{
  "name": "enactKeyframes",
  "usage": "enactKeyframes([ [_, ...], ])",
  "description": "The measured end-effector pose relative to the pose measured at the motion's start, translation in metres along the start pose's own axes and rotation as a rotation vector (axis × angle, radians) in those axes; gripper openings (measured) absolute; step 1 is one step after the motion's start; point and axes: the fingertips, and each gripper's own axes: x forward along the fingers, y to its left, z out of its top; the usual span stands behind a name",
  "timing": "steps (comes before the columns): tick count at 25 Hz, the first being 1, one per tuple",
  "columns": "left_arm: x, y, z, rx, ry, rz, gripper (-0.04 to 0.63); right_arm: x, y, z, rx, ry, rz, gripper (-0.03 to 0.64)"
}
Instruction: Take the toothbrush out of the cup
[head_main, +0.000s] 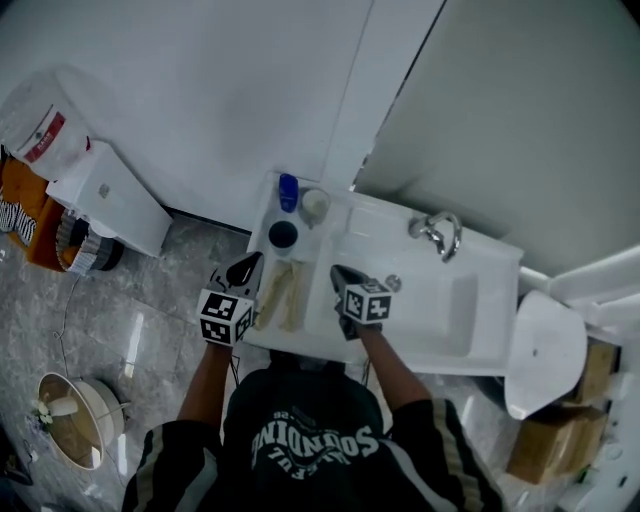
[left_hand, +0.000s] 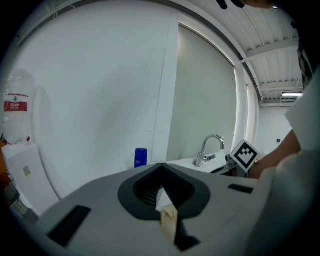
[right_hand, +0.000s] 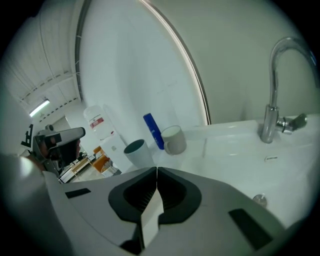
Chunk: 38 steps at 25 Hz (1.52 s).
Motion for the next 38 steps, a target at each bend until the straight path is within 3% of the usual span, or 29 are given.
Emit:
enactKeyframes([
  [10, 0.029, -0.050, 0.034, 0.047, -0.031, -0.063, -0.002, -0.079, -0.028, 0.065, -0.057, -0.212, -0.046, -0.001],
  [21, 0.061, -0.127, 0.060, 0.091, -0.069, -0.152, -0.002, -0.178, -0.036, 0.112, -0.289, -0.465, -0.129, -0.002],
  [25, 0.067, -0.146, 0.070, 0.104, -0.103, -0.165, -0.002, -0.199, -0.046, 0.111, -0.293, -0.495, -0.146, -0.002],
  [38, 0.079, -0.182, 0.067, 0.119, -0.084, -0.220, -0.002, -0.230, -0.074, 0.093, -0.275, -0.495, -0.202, -0.003],
])
